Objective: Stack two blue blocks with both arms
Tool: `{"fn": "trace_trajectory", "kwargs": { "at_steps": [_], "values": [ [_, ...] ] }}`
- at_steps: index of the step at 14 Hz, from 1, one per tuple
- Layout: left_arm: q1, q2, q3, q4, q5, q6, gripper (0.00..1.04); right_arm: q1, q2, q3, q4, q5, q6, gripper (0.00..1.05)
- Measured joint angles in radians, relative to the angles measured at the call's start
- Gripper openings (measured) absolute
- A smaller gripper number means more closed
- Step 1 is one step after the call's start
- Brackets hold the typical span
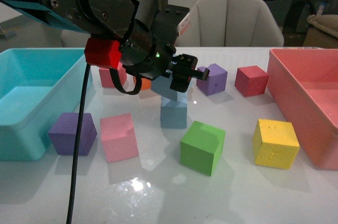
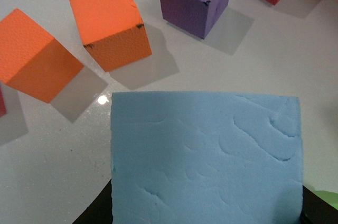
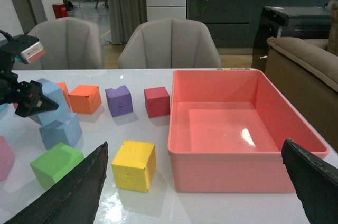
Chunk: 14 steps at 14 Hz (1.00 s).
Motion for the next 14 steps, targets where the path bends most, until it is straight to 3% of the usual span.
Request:
{"fn": "trace_trajectory", "kwargs": {
  "at_steps": [14],
  "values": [
    [-0.008,0.13,0.15,-0.081,-0.033,-0.092,0.51,0.0,0.0,0.0,0.0,0.0,0.0,0.98]
  ]
}}
